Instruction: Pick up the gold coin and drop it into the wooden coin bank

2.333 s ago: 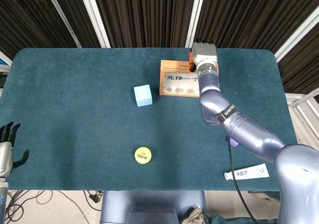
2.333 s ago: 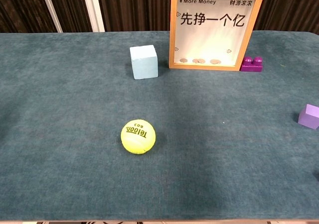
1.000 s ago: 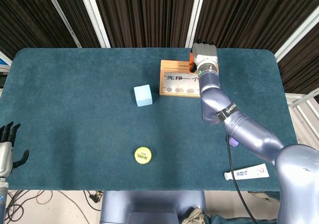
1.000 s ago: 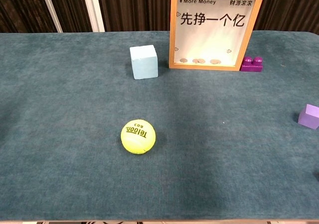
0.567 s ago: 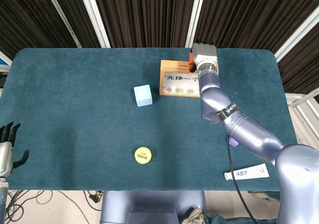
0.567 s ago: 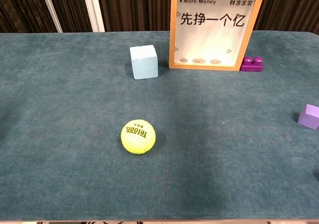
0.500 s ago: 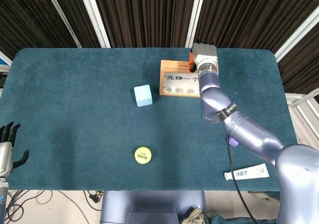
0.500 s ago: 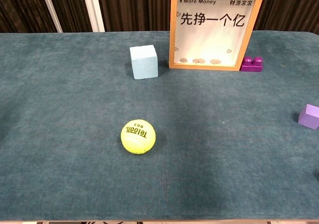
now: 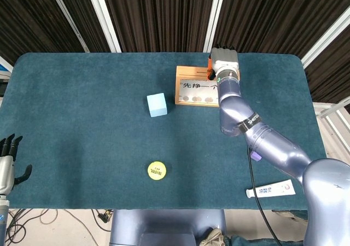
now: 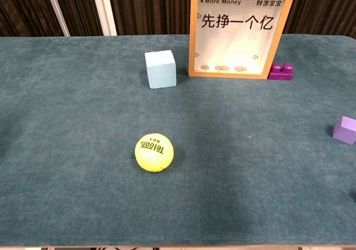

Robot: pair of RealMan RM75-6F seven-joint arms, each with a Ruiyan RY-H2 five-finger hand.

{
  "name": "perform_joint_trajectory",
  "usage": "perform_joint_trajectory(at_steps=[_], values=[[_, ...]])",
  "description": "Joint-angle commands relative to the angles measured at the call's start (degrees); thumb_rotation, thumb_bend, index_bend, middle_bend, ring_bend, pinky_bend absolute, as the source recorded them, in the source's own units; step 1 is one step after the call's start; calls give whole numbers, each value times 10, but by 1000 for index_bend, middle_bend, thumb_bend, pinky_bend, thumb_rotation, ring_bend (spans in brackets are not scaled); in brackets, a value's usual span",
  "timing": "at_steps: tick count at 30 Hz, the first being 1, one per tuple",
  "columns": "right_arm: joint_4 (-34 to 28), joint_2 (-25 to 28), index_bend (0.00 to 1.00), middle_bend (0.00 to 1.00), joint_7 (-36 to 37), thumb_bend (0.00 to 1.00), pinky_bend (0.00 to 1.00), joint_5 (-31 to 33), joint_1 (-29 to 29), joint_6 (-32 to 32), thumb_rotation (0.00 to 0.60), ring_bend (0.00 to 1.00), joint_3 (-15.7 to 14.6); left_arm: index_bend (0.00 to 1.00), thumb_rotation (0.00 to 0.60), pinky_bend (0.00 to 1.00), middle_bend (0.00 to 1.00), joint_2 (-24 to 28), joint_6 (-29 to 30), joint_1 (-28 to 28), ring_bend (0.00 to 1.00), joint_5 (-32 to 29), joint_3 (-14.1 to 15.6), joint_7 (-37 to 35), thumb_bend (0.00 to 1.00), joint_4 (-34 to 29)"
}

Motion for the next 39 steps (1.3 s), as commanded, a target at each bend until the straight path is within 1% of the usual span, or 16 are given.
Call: perform_joint_trajectory(at_steps=[1, 17, 20, 23, 25, 27, 29, 31, 34, 36, 39], values=[[-2, 1, 574, 20, -2, 460, 0, 3, -1, 0, 600, 0, 3, 111, 600, 0, 5, 0, 0, 0, 0, 0, 0, 0, 340, 0], [0, 0, 572, 20, -11, 452, 0, 6, -4, 0, 600, 0, 15, 109, 600, 0, 5, -1, 2, 0, 0, -3, -1, 1, 340, -1], [-5, 4, 564, 20, -2, 452, 0, 0, -7, -5, 600, 0, 21, 109, 600, 0, 5, -1, 1, 0, 0, -3, -1, 2, 340, -1], [-19, 15, 530, 20, 24, 452, 0, -22, -13, -12, 600, 0, 31, 109, 600, 0, 5, 0, 1, 0, 0, -3, -1, 2, 340, -1], [-42, 27, 499, 20, 61, 452, 0, -69, -24, -15, 600, 0, 38, 109, 600, 0, 5, 0, 1, 0, 0, -3, 0, 1, 341, -1], [-82, 45, 456, 20, 104, 452, 0, -128, -44, -12, 600, 0, 41, 109, 600, 0, 5, 0, 1, 0, 0, -2, 0, 0, 340, -1], [-136, 68, 414, 20, 152, 452, 0, -190, -73, -4, 600, 0, 44, 109, 600, 0, 5, 1, 0, -1, 0, -1, 1, 0, 340, -1], [-216, 95, 388, 20, 211, 452, 0, -284, -116, 23, 600, 0, 46, 109, 600, 0, 5, 0, -1, -1, 0, 2, 2, 1, 340, -1], [-325, 133, 348, 20, 275, 452, 0, -411, -182, 67, 600, 0, 32, 109, 600, 0, 5, 0, -1, -1, 0, 5, 4, 1, 340, -1], [-392, 157, 319, 20, 312, 452, 0, -479, -226, 103, 600, 0, 19, 110, 600, 0, 5, 1, -1, -1, 0, 6, 5, 1, 340, -1], [-469, 184, 271, 21, 359, 453, 0, -586, -293, 159, 600, 0, -14, 109, 600, 0, 5, 1, -1, -1, 0, 9, 6, 1, 340, -1]])
